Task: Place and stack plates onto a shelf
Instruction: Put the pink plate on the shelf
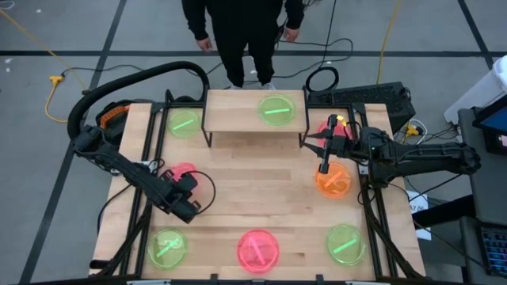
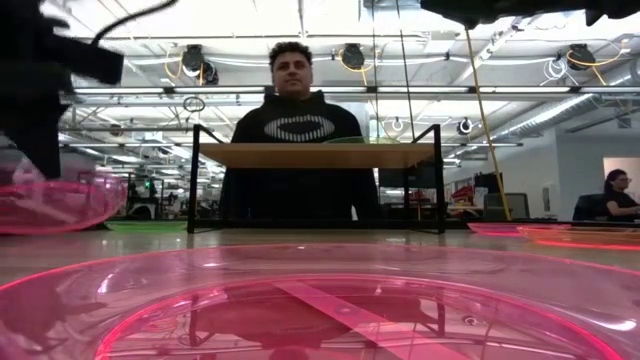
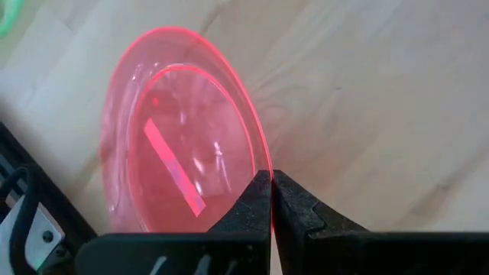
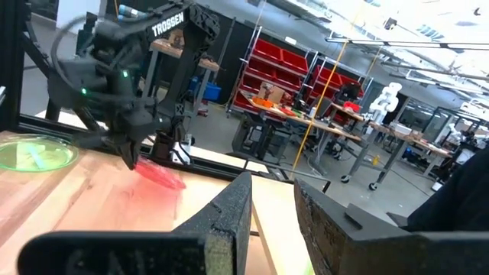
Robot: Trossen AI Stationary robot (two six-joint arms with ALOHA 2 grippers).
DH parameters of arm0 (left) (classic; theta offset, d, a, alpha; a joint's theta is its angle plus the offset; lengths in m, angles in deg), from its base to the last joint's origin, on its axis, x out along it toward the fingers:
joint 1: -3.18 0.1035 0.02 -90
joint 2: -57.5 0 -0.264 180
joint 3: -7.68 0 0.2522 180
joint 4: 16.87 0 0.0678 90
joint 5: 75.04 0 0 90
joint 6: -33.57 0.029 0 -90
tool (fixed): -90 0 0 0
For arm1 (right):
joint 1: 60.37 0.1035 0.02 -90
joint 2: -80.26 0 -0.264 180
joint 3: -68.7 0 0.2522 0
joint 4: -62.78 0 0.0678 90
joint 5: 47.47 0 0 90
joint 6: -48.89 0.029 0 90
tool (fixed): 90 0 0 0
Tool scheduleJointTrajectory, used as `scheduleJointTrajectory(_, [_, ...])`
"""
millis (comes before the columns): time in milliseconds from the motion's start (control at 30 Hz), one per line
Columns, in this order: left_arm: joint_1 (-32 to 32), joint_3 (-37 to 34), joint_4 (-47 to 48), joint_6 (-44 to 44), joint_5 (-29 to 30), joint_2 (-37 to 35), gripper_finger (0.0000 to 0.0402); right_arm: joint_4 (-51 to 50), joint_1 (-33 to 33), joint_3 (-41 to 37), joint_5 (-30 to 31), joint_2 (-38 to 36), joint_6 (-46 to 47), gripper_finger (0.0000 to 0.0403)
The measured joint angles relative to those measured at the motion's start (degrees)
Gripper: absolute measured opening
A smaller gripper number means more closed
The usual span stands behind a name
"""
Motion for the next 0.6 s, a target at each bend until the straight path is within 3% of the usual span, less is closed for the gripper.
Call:
scheduleJointTrajectory(233, [-2.75, 11.83, 8.16, 0.11, 4.64, -0.04, 0.0, 0.28, -0.02, 0.0, -0.02, 0.0, 0.0, 0.0086])
scheduleJointTrajectory(600, [-4.56, 25.22, 11.41, 7.58, 11.77, 2.81, 0.0, 0.28, -0.02, 0.0, -0.02, 0.0, 0.0, 0.0086])
